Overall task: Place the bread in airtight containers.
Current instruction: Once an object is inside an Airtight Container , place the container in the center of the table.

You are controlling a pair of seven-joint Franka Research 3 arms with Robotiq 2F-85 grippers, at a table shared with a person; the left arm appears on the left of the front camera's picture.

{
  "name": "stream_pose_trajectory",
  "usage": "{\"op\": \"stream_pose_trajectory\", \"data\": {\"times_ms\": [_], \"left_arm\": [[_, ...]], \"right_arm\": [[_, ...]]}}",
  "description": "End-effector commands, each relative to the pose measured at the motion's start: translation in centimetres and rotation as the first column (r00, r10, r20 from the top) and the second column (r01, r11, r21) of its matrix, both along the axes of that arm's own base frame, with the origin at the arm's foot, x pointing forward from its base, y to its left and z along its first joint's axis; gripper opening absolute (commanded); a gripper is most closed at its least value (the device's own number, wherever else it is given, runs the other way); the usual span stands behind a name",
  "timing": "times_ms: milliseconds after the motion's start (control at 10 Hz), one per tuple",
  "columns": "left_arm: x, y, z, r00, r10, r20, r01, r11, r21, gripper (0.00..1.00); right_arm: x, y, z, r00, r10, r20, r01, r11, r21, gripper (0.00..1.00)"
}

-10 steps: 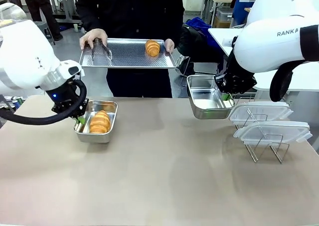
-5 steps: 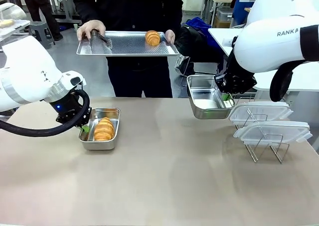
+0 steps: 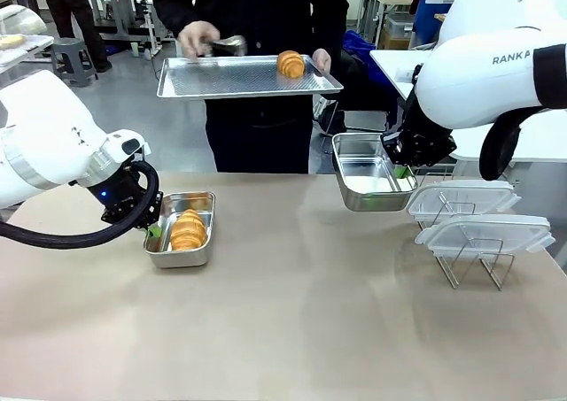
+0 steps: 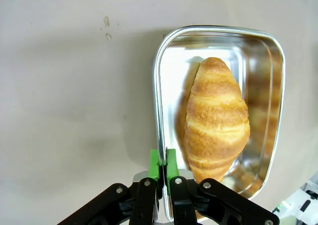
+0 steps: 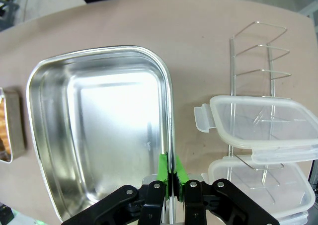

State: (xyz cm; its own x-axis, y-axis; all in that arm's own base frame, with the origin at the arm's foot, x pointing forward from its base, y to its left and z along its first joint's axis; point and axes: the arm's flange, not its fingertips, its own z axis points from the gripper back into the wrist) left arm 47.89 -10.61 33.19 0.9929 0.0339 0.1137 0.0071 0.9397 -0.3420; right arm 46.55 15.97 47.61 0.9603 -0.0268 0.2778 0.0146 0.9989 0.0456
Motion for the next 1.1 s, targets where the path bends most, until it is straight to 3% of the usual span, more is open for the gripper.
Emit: {"op": "stream_pose_trajectory", "data": {"times_ms": [0,100,200,300,400,500,600,800,1000], "left_arm": [[-0.3,0.3,-0.1,0.999,-0.020,0.041,0.019,1.000,0.026,0.07],[-0.4,0.2,0.0,0.998,-0.031,0.052,0.028,0.998,0.049,0.63],[-0.4,0.2,0.2,0.998,-0.035,0.061,0.031,0.998,0.055,0.63],[-0.4,0.5,0.8,0.996,-0.040,0.076,0.036,0.997,0.062,1.00],[-0.4,1.4,2.0,0.994,-0.040,0.103,0.033,0.998,0.062,0.67],[-0.3,3.1,4.4,0.987,-0.033,0.155,0.027,0.999,0.040,1.00],[-0.1,5.7,7.8,0.972,-0.046,0.229,0.047,0.999,0.000,1.00],[0.7,10.1,12.7,0.919,-0.172,0.354,0.218,0.972,-0.092,1.00],[0.8,15.7,15.4,0.816,-0.302,0.492,0.418,0.897,-0.142,1.00]], "right_arm": [[0.2,0.1,0.5,1.000,-0.009,0.012,0.009,1.000,0.011,0.00],[0.2,0.1,0.5,1.000,-0.009,0.012,0.009,1.000,0.011,0.00],[0.2,0.1,0.5,1.000,-0.009,0.012,0.009,1.000,0.011,0.00],[0.2,0.1,0.5,1.000,-0.009,0.012,0.009,1.000,0.011,0.00],[0.2,0.1,0.5,1.000,-0.009,0.012,0.009,1.000,0.011,0.00],[0.2,0.1,0.5,1.000,-0.009,0.012,0.009,1.000,0.011,0.00],[0.2,0.1,0.5,1.000,-0.009,0.012,0.009,1.000,0.011,0.00],[0.2,0.1,0.5,1.000,-0.009,0.012,0.009,1.000,0.011,0.00],[0.2,0.1,0.5,1.000,-0.009,0.012,0.009,1.000,0.011,0.00]]}}
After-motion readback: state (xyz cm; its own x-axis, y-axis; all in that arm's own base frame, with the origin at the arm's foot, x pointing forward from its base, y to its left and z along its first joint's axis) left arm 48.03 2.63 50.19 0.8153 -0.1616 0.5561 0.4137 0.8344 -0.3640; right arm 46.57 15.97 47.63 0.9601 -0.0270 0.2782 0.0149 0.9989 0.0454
